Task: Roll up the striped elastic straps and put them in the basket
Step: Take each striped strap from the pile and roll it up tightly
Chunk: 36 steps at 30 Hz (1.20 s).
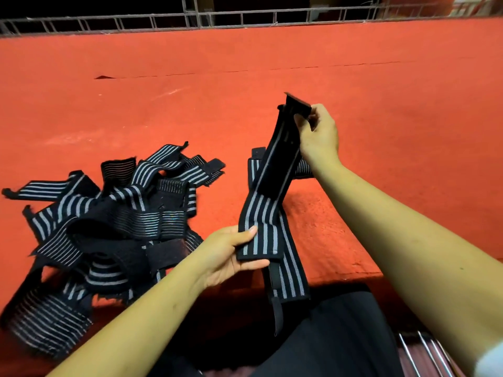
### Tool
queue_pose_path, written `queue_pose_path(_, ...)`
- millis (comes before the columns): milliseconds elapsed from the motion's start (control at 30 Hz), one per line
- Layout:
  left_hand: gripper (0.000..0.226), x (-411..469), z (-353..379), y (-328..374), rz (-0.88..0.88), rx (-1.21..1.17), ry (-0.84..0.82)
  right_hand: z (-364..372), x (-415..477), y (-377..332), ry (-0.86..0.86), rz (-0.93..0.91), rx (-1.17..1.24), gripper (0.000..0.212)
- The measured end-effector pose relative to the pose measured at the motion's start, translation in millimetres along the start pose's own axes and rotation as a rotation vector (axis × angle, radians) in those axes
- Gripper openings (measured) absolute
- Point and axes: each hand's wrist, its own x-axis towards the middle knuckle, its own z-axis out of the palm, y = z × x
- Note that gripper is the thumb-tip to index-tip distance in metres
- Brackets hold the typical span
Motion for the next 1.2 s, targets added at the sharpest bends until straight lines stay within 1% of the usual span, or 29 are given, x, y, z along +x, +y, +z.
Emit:
queue_pose_path(133,0.02,-0.3,9.2,-7.5,-0.02,0.056,-0.011,1.4,-4.3,1.5,-0.037,0.004,0.01,0.013)
queue_pose_path(200,0.02,1.3,12.2,-17.7,-0.021,0.211,-0.036,1.5,-6.5,2.2,-0.05,0.007,0.015,0.013)
queue_pose_path(267,0.025,3.9,13.7,-29.6,-0.016,0.392,-0.128,1.3,-9.1,2.9,-0.068,0.005,0.016,0.011)
queue_pose_path(333,0.016,6.6,15.2,-41.4,0.009,0.441,-0.179,1.6,-11.7,3.9,-0.087,0.007,0.014,0.011)
queue_pose_path(400,0.014,11.8,16.9,-50.0,0.052,0.432,-0.094,3.0,-13.6,5.4,-0.108,0.011,0.015,0.012)
queue_pose_path(500,0.019,16.9,20.2,-60.0,0.095,0.483,0.071,5.6,-17.6,7.9,-0.142,0.03,0.016,0.013)
queue_pose_path(667,0.014,19.7,23.8,-72.3,0.181,0.521,0.232,11.2,-27.5,12.0,-0.206,0.025,0.009,0.011)
queue_pose_path(733,0.038,20.8,24.7,-73.9,0.213,0.585,0.277,14.4,-29.6,13.5,-0.225,0.011,0.007,0.011)
queue_pose_path(767,0.045,21.3,25.8,-74.9,0.232,0.628,0.284,15.4,-30.5,13.8,-0.233,0.008,0.007,0.011)
queue_pose_path(800,0.044,21.4,26.9,-75.3,0.265,0.716,0.292,16.5,-31.4,14.1,-0.244,0.009,0.013,0.011)
queue_pose_path(900,0.043,16.0,30.6,-71.0,0.408,1.117,0.36,17.6,-36.6,11.6,-0.284,0.02,0.05,0.013)
queue_pose_path(967,0.036,15.8,27.3,-68.5,0.412,1.2,0.339,17.3,-40.3,9.5,-0.301,0.017,0.044,0.016)
queue_pose_path(1000,0.03,17.3,24.9,-68.2,0.389,1.183,0.324,17.0,-41.6,8.4,-0.303,0.015,0.035,0.017)
queue_pose_path(1033,0.029,17.5,24.0,-67.5,0.368,1.142,0.317,16.7,-42.5,7.7,-0.305,0.011,0.031,0.017)
queue_pose_path(1100,0.038,19.2,23.3,-68.9,0.323,0.997,0.31,16.5,-42.6,7.4,-0.312,0.006,0.042,0.017)
queue_pose_path(1133,0.04,19.3,23.9,-70.4,0.306,0.933,0.315,16.5,-42.6,6.9,-0.314,0.007,0.048,0.018)
queue_pose_path(1200,0.039,17.9,25.2,-72.4,0.291,0.885,0.352,16.3,-42.7,6.5,-0.318,0.015,0.056,0.019)
